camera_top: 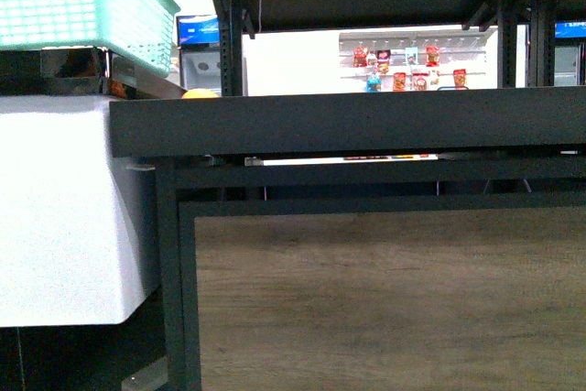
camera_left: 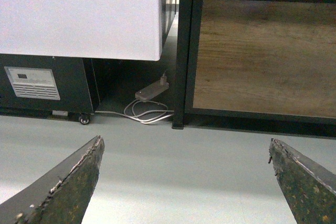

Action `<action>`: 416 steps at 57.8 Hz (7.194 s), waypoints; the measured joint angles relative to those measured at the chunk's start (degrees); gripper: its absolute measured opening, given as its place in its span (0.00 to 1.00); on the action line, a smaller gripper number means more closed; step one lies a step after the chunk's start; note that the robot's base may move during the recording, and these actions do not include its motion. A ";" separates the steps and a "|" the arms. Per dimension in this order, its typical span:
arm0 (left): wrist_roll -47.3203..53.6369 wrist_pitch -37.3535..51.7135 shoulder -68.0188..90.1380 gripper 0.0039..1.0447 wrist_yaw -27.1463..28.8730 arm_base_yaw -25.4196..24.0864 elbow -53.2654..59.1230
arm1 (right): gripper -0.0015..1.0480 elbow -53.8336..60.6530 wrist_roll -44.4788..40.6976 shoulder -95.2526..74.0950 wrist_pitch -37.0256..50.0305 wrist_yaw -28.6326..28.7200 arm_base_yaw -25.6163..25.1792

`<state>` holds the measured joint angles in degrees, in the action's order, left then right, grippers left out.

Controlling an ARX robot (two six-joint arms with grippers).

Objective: Pick lemon from shelf

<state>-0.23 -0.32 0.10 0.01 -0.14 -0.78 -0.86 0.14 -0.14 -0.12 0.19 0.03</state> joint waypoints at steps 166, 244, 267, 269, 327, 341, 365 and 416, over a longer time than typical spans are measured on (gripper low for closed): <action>0.00 0.00 -0.02 0.92 0.00 0.02 0.00 | 0.93 0.00 -0.02 -0.04 0.00 -0.17 0.00; -0.02 0.00 -0.04 0.92 0.00 0.02 0.00 | 0.93 0.00 0.00 -0.04 0.00 -0.15 0.00; 0.00 0.00 -0.02 0.92 -0.02 0.02 0.00 | 0.93 0.00 0.00 -0.04 0.02 -0.17 0.00; 0.02 0.00 -0.02 0.92 0.00 0.02 0.00 | 0.93 0.00 0.00 -0.04 0.02 -0.20 0.00; -60.43 31.47 74.42 0.92 -24.24 -24.46 -38.80 | 0.93 0.00 0.00 -0.04 0.02 -0.17 0.00; -69.16 36.72 88.94 0.92 -23.39 -23.12 -49.22 | 0.93 0.00 0.00 -0.04 0.02 -0.15 0.00; -74.60 35.19 104.28 0.92 -19.43 -20.33 -65.79 | 0.93 0.00 0.00 -0.04 0.02 -0.17 0.00; -73.92 29.38 114.22 0.18 -14.95 -17.97 -79.25 | 0.93 0.00 0.00 -0.04 0.02 -0.17 0.00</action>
<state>-74.15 29.06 114.32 -14.94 -18.11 -80.03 -0.86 0.14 -0.19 -0.10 0.01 0.03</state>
